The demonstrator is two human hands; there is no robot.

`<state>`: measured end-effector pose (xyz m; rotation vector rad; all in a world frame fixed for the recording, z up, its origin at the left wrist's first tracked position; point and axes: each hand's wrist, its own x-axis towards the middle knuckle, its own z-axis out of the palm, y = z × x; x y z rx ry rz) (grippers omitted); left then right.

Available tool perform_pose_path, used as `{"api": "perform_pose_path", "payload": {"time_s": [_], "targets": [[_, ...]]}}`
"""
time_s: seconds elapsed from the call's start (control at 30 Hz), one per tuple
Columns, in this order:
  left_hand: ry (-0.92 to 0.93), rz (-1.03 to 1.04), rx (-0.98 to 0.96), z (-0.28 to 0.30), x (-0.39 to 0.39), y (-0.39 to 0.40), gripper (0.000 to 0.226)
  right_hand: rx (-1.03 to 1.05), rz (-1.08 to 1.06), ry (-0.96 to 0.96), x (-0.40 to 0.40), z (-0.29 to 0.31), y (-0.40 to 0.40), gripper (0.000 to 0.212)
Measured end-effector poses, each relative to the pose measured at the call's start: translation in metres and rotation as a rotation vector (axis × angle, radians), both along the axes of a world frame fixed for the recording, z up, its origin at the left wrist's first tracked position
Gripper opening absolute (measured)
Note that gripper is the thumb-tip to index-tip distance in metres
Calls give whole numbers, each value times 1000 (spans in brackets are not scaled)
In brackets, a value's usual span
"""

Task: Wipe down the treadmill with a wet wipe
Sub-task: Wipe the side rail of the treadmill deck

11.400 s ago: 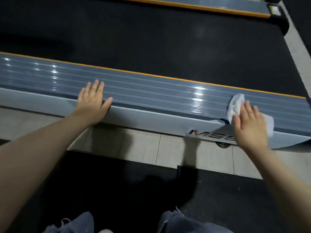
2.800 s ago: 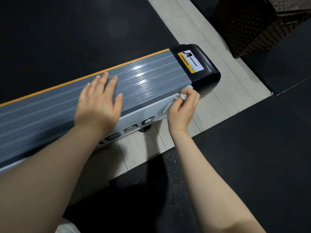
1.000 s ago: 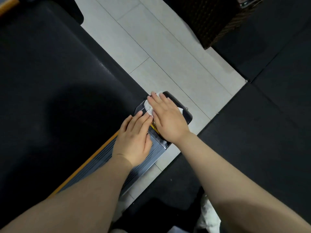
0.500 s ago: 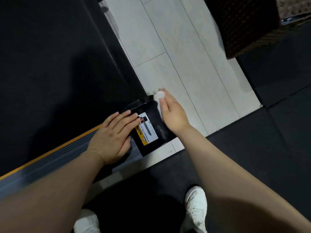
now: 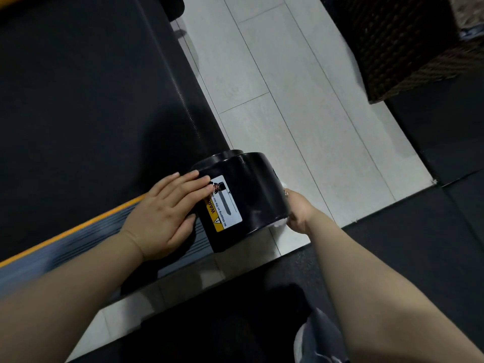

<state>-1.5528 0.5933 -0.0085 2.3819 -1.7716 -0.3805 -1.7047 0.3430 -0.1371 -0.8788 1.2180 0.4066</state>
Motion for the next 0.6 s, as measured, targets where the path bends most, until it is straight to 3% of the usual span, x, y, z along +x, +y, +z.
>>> {"api": "perform_pose_path", "payload": {"time_s": [0.1, 0.27, 0.37, 0.43, 0.5, 0.57, 0.6], "targets": [[-10, 7, -32, 0, -1, 1, 56, -46, -200, -77, -7, -6, 16, 11], [-31, 27, -52, -1, -7, 1, 56, -78, -633, -249, -21, 3, 55, 23], [-33, 38, -79, 0, -10, 2, 55, -237, -757, -318, -19, 27, 76, 26], [-25, 51, -83, -1, -12, 2, 55, -484, -711, -464, -19, 45, 84, 27], [-26, 53, -85, -3, -13, 2, 54, -805, -499, -572, -18, 58, 100, 32], [-49, 45, -82, -4, -13, 3, 54, -1128, -311, -583, -17, 61, 120, 40], [-60, 48, -78, -4, -13, 3, 54, -1202, -319, -582, -17, 56, 126, 41]]}}
